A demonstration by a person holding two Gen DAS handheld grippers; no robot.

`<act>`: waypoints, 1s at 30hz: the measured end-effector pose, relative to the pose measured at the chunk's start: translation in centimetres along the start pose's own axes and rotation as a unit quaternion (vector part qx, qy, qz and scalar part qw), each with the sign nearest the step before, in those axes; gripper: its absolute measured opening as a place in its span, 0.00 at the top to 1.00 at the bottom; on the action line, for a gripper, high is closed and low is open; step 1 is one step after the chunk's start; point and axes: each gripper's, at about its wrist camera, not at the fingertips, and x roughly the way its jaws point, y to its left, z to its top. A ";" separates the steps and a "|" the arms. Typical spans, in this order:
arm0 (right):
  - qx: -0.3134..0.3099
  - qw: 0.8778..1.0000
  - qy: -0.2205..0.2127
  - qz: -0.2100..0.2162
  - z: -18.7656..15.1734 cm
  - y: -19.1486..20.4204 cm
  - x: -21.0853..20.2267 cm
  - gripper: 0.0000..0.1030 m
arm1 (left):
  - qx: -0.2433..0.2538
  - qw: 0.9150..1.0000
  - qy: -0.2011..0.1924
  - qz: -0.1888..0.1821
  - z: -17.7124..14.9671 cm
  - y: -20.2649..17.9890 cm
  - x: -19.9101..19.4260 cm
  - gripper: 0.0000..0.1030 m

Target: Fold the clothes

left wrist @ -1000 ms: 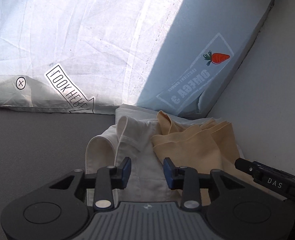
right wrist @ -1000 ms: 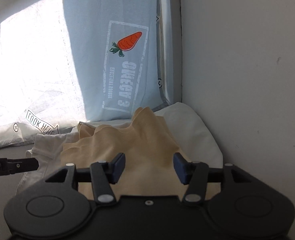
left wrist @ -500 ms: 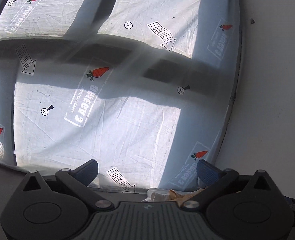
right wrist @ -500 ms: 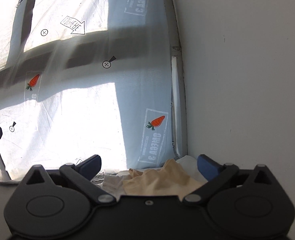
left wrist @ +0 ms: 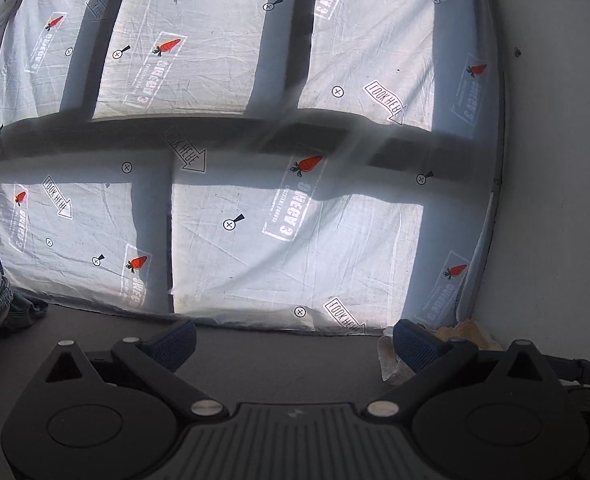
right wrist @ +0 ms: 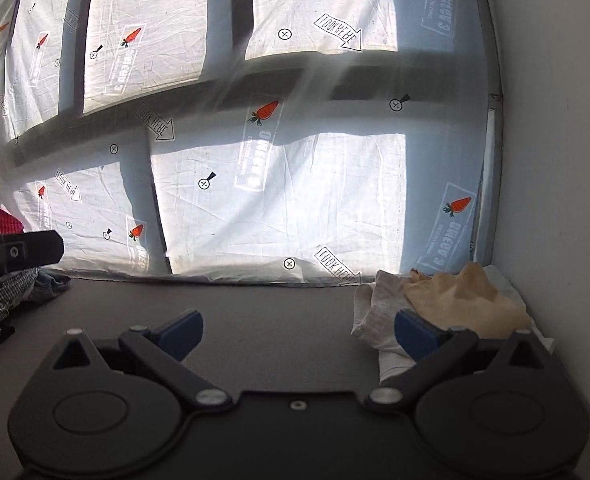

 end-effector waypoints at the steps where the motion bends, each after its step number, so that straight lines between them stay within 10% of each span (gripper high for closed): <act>1: -0.002 1.000 0.002 0.009 -0.6 2.0 -0.5 0.00 | 0.000 1.000 0.005 0.008 -0.5 1.5 -0.8 0.00; 15: 0.006 0.998 0.061 0.020 -6.2 26.5 -8.2 0.00 | 0.027 0.998 0.058 0.010 -2.7 22.6 -13.1 0.00; 30: -0.016 0.996 0.084 -0.028 -8.5 35.0 -13.9 0.00 | 0.014 0.997 0.076 -0.020 -4.0 29.9 -19.3 0.00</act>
